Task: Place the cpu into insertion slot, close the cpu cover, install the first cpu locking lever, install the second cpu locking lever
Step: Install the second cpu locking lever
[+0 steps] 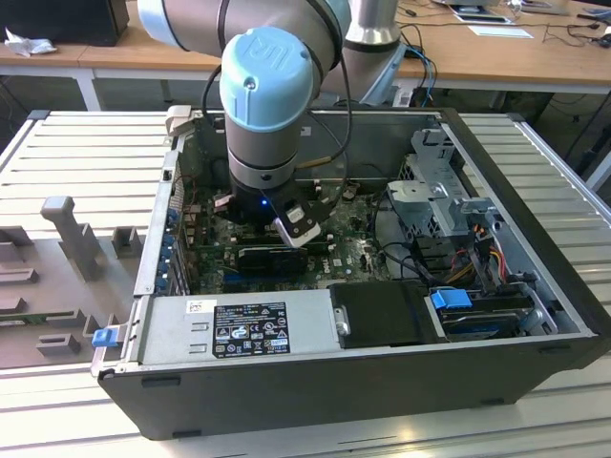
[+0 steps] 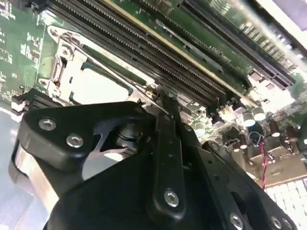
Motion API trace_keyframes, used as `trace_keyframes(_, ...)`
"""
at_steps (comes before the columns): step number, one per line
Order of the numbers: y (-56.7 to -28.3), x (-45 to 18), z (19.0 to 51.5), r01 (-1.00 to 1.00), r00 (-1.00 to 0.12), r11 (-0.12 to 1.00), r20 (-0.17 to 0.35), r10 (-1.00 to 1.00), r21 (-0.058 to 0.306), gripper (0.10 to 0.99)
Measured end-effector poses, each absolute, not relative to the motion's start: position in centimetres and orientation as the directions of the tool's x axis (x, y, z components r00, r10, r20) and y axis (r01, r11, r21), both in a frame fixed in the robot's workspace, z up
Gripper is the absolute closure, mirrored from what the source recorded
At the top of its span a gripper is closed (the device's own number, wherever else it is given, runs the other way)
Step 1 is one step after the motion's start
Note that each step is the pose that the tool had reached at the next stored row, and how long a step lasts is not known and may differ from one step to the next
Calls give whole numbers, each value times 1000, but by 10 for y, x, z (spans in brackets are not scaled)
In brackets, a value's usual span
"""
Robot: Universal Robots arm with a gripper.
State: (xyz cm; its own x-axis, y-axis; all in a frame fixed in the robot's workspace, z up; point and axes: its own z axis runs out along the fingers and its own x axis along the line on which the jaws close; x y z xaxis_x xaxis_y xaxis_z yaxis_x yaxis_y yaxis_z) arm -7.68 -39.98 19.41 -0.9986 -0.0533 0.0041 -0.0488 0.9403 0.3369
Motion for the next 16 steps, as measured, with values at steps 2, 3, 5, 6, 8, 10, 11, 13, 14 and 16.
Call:
trace_keyframes(2, -400, -77, 198, -49, -999, 938, 4, -53, 342, 980)
trace_keyframes(3, -400, -77, 203, -49, -999, 939, 4, -53, 342, 980)
trace_keyframes(5, -400, -77, 219, -49, -999, 938, 4, -53, 342, 980)
trace_keyframes(6, -400, -77, 228, -49, -999, 939, 4, -53, 342, 980)
trace_keyframes(8, -400, -77, 239, -49, -999, 938, 4, -53, 342, 980)
trace_keyframes(10, -400, -74, 241, -49, -999, 938, 5, -54, 342, 980)
trace_keyframes(11, -400, -70, 241, -48, -999, 938, 7, -53, 342, 980)
trace_keyframes(13, -400, -57, 241, -47, -999, 938, 10, -53, 342, 980)
trace_keyframes(14, -400, -53, 241, -46, -999, 938, 11, -53, 342, 980)
trace_keyframes(16, -400, -43, 241, -46, -998, 939, 12, -53, 340, 980)
